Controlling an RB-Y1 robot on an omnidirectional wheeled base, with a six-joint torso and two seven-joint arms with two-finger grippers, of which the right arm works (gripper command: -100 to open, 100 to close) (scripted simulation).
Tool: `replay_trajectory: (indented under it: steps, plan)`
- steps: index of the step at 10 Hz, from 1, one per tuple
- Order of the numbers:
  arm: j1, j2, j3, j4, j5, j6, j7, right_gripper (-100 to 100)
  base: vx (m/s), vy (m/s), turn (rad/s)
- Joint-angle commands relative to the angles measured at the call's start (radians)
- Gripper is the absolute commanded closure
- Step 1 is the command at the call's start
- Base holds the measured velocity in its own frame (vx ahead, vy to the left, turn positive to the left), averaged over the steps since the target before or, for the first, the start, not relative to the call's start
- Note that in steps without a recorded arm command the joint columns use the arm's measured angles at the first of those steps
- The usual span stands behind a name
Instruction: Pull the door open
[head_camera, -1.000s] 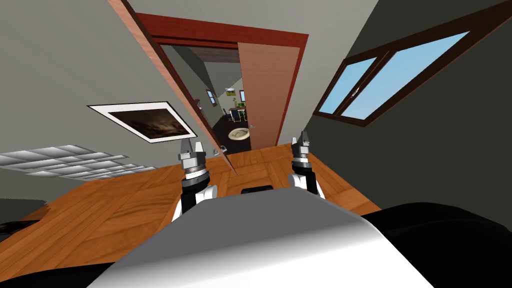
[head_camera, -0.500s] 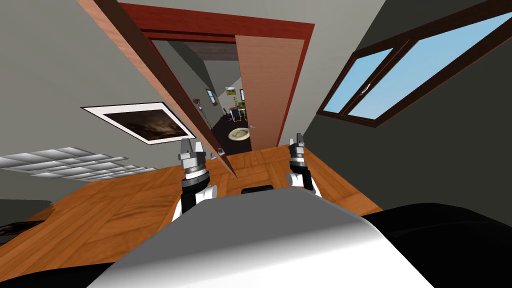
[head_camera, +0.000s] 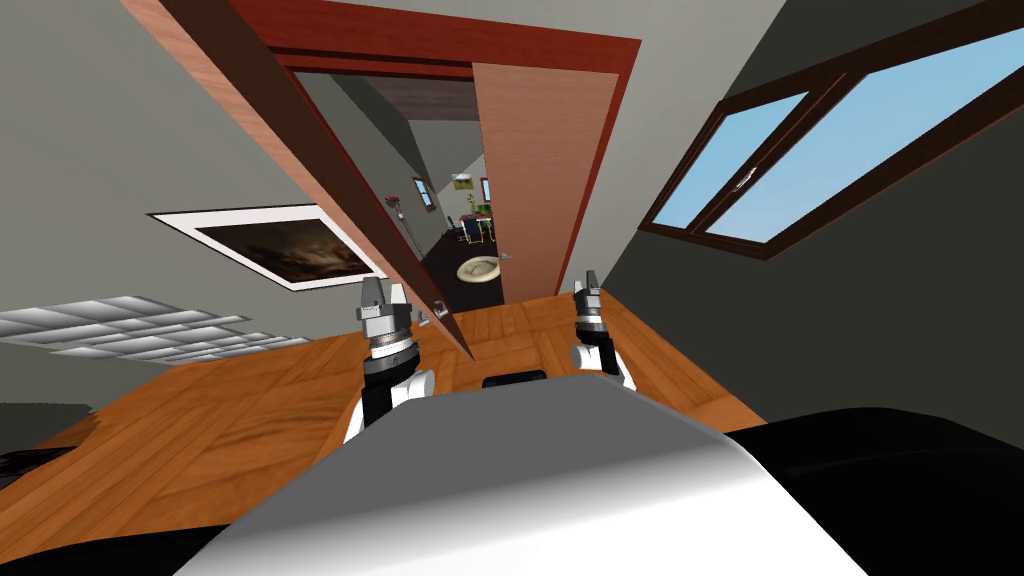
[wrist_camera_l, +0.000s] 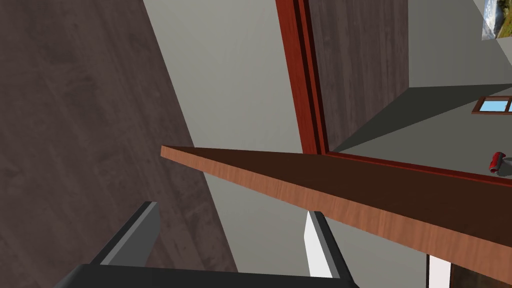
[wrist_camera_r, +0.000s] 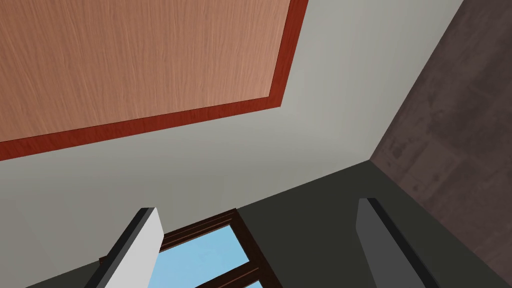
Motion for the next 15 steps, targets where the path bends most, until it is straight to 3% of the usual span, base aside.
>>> replay_trajectory:
  steps: [1,14,15]
  plan:
    - [-0.013,-0.007,-0.002,0.037,-0.004,-0.013,0.001,-100,0.091,0.006,0.012]
    - [-0.157,-0.045,-0.018,0.369,-0.038,-0.098,0.019,-100,0.099,0.000,0.020]
    - [-0.157,-0.045,-0.018,0.369,-0.038,-0.098,0.019,-100,0.061,-0.003,0.008]
